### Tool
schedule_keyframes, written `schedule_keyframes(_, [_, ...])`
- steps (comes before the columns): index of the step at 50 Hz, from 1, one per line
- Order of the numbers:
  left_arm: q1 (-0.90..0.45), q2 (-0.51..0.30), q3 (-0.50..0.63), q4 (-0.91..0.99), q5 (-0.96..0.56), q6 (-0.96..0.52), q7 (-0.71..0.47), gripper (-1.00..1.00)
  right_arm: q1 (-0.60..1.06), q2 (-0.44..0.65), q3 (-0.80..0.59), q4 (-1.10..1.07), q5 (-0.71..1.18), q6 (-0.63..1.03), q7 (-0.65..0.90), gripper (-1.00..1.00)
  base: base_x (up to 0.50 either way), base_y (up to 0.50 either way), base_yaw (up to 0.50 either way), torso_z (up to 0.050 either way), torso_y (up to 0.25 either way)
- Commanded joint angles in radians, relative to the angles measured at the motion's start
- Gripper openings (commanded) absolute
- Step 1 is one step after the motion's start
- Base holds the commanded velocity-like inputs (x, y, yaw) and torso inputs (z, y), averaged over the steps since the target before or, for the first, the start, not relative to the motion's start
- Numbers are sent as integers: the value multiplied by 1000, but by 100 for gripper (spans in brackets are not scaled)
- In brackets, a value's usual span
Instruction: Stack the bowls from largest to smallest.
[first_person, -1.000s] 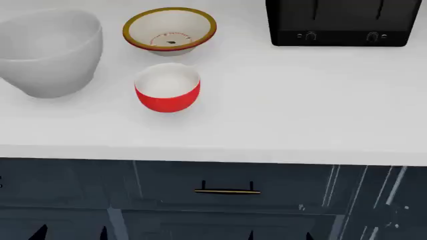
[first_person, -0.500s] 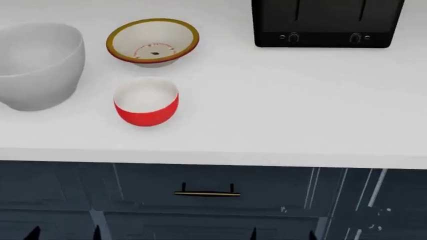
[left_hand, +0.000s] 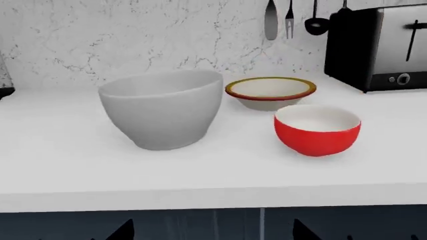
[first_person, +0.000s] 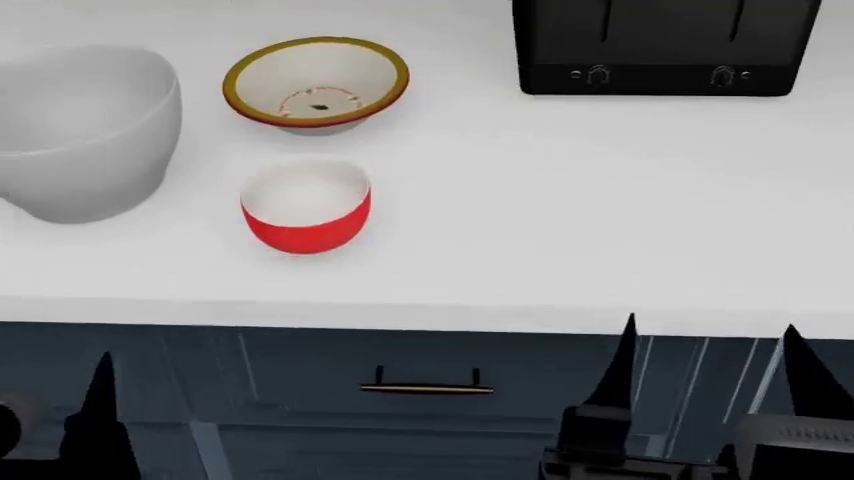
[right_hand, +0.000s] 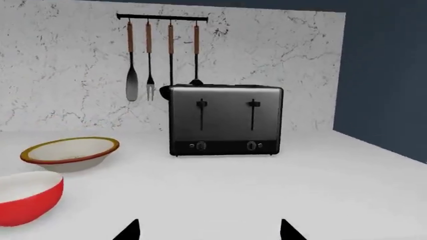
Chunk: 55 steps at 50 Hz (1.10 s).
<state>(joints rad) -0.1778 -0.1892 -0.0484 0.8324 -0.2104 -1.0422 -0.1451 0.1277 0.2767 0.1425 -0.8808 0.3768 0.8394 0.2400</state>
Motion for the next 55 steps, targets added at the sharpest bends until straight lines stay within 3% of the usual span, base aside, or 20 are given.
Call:
schedule_keyframes(1, [-73, -54, -121, 214, -83, -296, 16, 100, 26, 148, 69, -162, 206, 105, 154, 100, 137, 500, 0, 0, 0])
schedule_keyframes(8, [-79, -46, -205, 208, -209, -322, 0, 100, 9, 165, 22, -146, 206, 78, 182, 100, 140, 500, 0, 0, 0])
schedule_keyframes(15, [-86, -51, -238, 202, -243, -332, -10, 100, 1, 156, 24, -130, 213, 47, 187, 100, 146, 492, 0, 0, 0])
schedule_keyframes(19, [-111, -16, -321, 196, -295, -376, 18, 100, -1, 174, -20, -124, 183, 42, 191, 100, 179, 427, 0, 0, 0])
schedule_keyframes(22, [-91, -34, -296, 191, -295, -343, 17, 100, -15, 169, -32, -107, 166, 11, 187, 100, 189, 432, 0, 0, 0])
schedule_keyframes(28, [-89, 3, -396, 197, -367, -310, 65, 100, -16, 183, -51, -106, 152, 3, 191, 100, 193, 284, 0, 23, 0])
schedule_keyframes(40, [-54, -34, -329, 172, -344, -242, 24, 100, 11, 182, 18, -136, 250, 97, 253, 100, 17, 9, 0, 50, 0])
schedule_keyframes(55, [-55, -47, -346, 160, -369, -233, 0, 100, 16, 205, 3, -138, 278, 103, 287, 100, 0, 0, 0, 50, 0])
